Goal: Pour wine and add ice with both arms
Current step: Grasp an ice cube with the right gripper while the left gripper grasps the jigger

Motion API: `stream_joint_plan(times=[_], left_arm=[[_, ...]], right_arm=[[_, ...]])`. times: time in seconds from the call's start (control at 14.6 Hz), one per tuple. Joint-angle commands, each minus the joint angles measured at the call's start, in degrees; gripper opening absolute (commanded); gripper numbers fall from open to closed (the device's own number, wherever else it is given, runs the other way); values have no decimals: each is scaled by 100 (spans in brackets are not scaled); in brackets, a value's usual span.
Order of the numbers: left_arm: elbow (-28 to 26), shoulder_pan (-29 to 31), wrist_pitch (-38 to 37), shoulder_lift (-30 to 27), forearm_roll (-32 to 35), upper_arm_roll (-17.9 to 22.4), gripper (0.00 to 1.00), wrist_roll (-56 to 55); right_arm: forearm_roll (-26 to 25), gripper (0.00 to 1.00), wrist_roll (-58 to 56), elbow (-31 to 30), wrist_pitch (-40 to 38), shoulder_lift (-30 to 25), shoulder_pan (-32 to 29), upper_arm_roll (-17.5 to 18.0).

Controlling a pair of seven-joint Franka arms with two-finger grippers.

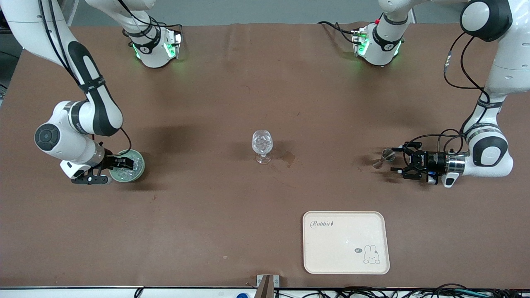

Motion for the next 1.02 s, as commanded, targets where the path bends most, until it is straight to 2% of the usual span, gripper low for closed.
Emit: stream_joint_plan(times=[0.0,0.2,0.41,0.61,0.89,0.96], left_arm=[[-15,58,-65,137,-142,-53,81,262],[-24,50,-65,216,-169,-88,73,272],[-24,32,-65,260,-257,-88,71,280],[-24,6,-65,277,-327,-97,67,280],[-24,-12,-65,339,-371,-97,65,280],[-24,-12,-57,356,-380,-97,64,280]], right_arm=[[-68,75,27,-224,90,-122,-10,26],[-68,71,36,-268,116,-122,16,34],[-68,61,36,-312,143,-122,16,34],[-68,58,36,-338,134,-122,25,34],[-68,41,36,-382,134,-122,25,34],[-68,33,36,-391,134,-122,25,34]])
